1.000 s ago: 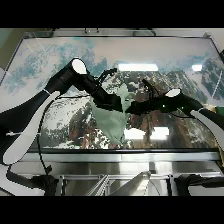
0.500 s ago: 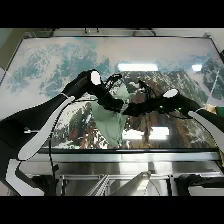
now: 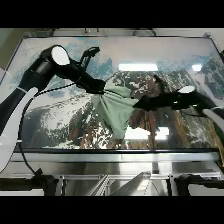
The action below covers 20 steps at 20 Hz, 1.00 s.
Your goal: Fold the shirts.
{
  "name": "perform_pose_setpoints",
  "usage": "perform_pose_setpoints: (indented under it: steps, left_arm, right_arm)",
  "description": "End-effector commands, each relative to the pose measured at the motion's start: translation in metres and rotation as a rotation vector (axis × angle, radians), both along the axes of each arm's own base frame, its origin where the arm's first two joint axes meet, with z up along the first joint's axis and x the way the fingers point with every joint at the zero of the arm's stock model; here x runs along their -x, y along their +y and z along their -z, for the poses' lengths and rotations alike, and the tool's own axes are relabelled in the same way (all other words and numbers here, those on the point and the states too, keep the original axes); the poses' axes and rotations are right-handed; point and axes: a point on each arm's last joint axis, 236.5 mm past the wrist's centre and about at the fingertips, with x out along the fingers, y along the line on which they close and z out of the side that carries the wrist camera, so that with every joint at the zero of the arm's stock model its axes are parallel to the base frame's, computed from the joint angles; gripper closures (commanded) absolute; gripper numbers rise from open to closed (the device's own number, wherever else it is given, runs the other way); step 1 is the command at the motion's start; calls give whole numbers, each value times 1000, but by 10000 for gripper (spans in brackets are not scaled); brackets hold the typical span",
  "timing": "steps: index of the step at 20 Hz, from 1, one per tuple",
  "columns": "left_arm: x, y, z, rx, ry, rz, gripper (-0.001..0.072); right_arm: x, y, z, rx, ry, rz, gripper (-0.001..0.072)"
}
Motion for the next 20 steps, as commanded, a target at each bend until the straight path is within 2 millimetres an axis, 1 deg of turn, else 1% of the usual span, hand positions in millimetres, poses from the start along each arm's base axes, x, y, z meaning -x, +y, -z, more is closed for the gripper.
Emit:
perform_pose_setpoints:
  steps: [1,2,4,5,6,7,8,9,10,11,12,13,14,15,16,18,20]
  left_arm:
    - [1,48,-29,14,-13,-85,688]
    - [4,60,-27,10,-3,-109,688]
    - [13,86,-16,-7,18,-131,687]
    - [15,101,-13,-8,24,-165,687]
    - [15,117,-15,-8,12,-201,687]
    - [13,136,-22,-3,-5,-250,687]
    - [10,154,-35,11,-32,-299,687]
    - [8,165,-52,42,-66,-344,687]
    - [7,170,-73,98,-109,-376,681]
    - [7,170,-94,155,-161,-382,680]
    - [6,170,-113,199,-214,-394,680]
    - [7,169,-126,214,-254,-399,680]
    - [9,169,-129,210,-267,-396,680]
    - [12,165,-128,211,-257,-381,679]
    - [15,159,-124,209,-233,-359,679]
    - [21,140,-106,205,-162,-292,679]
    - [20,113,-81,204,-87,-226,679]
  right_arm:
    - [-20,-60,-39,-22,-52,136,691]
    - [-21,-74,-52,-28,-74,166,691]
    - [-17,-97,-85,-40,-140,197,691]
    - [-16,-109,-105,-35,-188,220,691]
    - [-15,-123,-123,-25,-239,254,691]
    - [-15,-139,-142,-13,-288,296,691]
    - [-12,-153,-161,-8,-324,342,691]
    - [-8,-158,-177,-22,-359,361,691]
    - [1,-157,-197,-52,-403,356,691]
    - [8,-151,-213,-81,-442,338,690]
    - [14,-143,-225,-108,-466,320,691]
    - [18,-134,-230,-114,-478,298,690]
    - [21,-127,-229,-109,-477,275,690]
    - [23,-120,-225,-107,-467,250,690]
    - [24,-112,-219,-100,-451,224,689]
    - [26,-98,-198,-81,-379,172,688]
    - [27,-87,-175,-47,-326,116,688]
